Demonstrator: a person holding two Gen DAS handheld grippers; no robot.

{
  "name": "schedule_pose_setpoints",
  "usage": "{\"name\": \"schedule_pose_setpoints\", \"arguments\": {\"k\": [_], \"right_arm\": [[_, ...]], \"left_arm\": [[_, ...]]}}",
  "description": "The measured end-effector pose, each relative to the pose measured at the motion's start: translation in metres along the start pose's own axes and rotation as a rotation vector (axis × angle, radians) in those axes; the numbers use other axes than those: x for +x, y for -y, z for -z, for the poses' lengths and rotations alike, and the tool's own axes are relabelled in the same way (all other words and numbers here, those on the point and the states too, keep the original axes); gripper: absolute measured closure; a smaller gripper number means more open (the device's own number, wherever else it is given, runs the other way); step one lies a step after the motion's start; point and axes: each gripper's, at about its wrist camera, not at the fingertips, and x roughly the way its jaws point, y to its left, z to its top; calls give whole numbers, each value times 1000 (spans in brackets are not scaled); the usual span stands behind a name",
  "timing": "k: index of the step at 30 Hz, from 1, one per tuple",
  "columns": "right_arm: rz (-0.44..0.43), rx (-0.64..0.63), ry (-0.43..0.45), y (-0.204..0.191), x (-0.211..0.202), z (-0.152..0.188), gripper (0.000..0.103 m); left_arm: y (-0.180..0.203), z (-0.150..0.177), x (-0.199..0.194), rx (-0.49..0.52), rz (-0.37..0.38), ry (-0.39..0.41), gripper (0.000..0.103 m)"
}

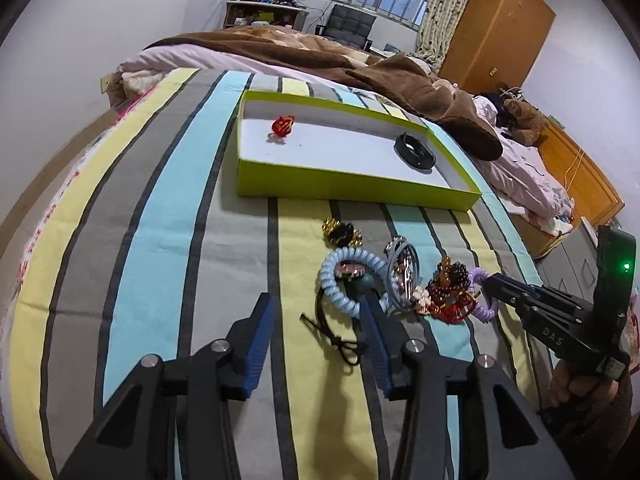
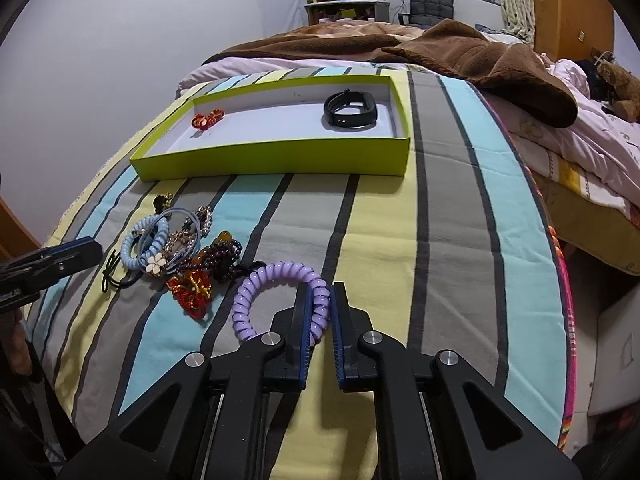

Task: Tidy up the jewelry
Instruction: 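Grasp the light-blue coil hair tie with the left tool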

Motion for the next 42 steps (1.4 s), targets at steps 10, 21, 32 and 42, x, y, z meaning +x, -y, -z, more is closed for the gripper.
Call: {"name": "schedule_pose_setpoints", "arguments": {"k": [10,21,32,42], "right_arm": [[-27,48,22,10,-7,2,93],[-55,70,24,12,-6,1,93],[-58,84,31,15,-9,2,93],[-60,90,53,14,-14,0,93]], "left_arm": [[6,-10,18,33,-26,-36,68],[24,-11,30,153,-107,-71,79],[26,-10,24,162,-131,-34,93],[21,-17,8,125,-119,24,93]]}}
